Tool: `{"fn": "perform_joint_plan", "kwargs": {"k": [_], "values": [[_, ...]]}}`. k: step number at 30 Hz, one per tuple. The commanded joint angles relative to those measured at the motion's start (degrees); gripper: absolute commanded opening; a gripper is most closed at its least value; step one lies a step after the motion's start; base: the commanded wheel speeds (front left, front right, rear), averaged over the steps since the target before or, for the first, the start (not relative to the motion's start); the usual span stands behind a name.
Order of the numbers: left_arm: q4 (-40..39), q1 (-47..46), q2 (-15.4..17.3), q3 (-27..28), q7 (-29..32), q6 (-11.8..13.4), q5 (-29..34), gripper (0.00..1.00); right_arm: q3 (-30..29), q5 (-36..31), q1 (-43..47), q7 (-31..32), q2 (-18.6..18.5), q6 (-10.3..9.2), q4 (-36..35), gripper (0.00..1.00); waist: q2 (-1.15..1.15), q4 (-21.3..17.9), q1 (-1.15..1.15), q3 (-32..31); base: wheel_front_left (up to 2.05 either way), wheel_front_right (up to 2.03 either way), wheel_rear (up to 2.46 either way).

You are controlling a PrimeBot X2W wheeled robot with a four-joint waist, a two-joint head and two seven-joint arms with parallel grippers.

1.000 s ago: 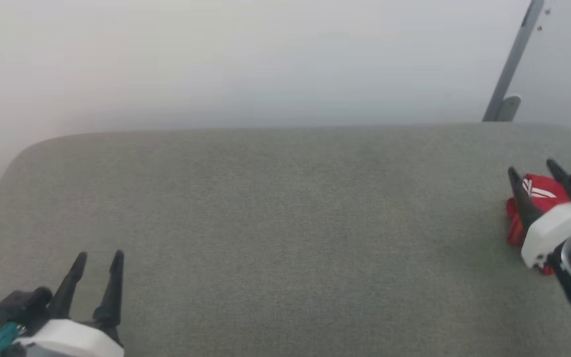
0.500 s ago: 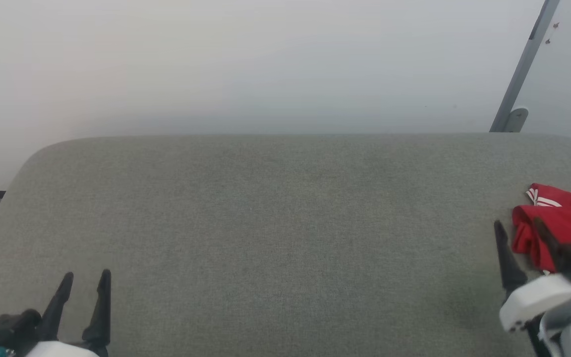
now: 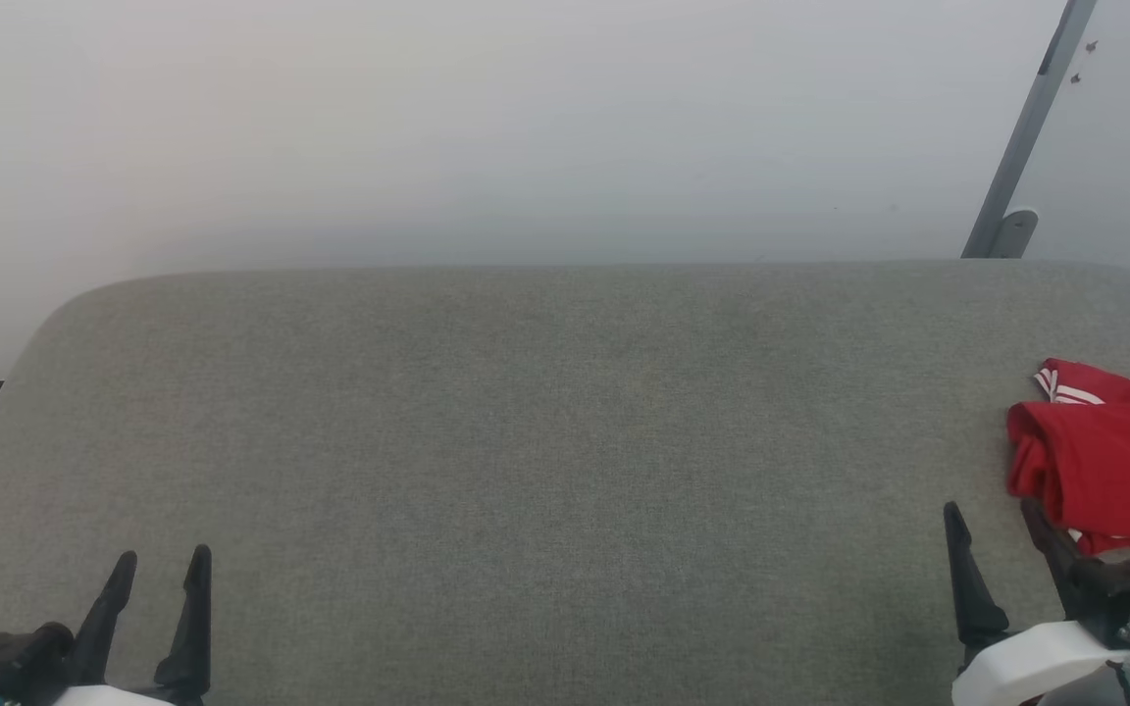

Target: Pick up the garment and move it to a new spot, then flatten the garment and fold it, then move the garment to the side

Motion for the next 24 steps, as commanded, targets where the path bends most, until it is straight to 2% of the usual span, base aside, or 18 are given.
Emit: {"fn": "perform_joint_plan", "kwargs": {"k": [1,16,17,21,24], "values": [[-0.25,0.43,-0.06,0.22,-0.24,-0.11,0.36,1.00,0.04,-0.49,0.31,-0.24,0.09,-0.09,-0.41,1.00,0.00,-0.02,0.00,-0.02,0.00,0.00,0.00],[-1.40,0.13,-0.40,-0.05,-0.24,-0.12,-0.21,1.00,0.31,-0.17,0.69,-0.25,0.93,-0.09,-0.76,1.00,0.00,0.50,0.00,0.03,0.00,0.00,0.00],[-1.25,-0.02,-0.43,-0.15,0.01,0.00,-0.21,0.00,0.22,-0.26,0.05,0.00,0.65,0.00,-0.52,0.00,0.00,0.51,0.00,0.03,0.00,0.00,0.00],[0.70,0.60,-2.27,-0.75,0.16,0.02,-0.50,0.00,0.13,0.24,1.05,0.45,1.24,0.00,1.52,0.00,0.00,0.50,0.00,0.04,0.00,0.00,0.00],[0.75,0.02,-2.83,-0.48,1.13,0.01,-3.22,0.00,-0.43,3.64,0.27,1.78,1.37,0.00,1.80,0.00,0.00,0.44,0.00,0.14,0.00,0.00,0.00]]}}
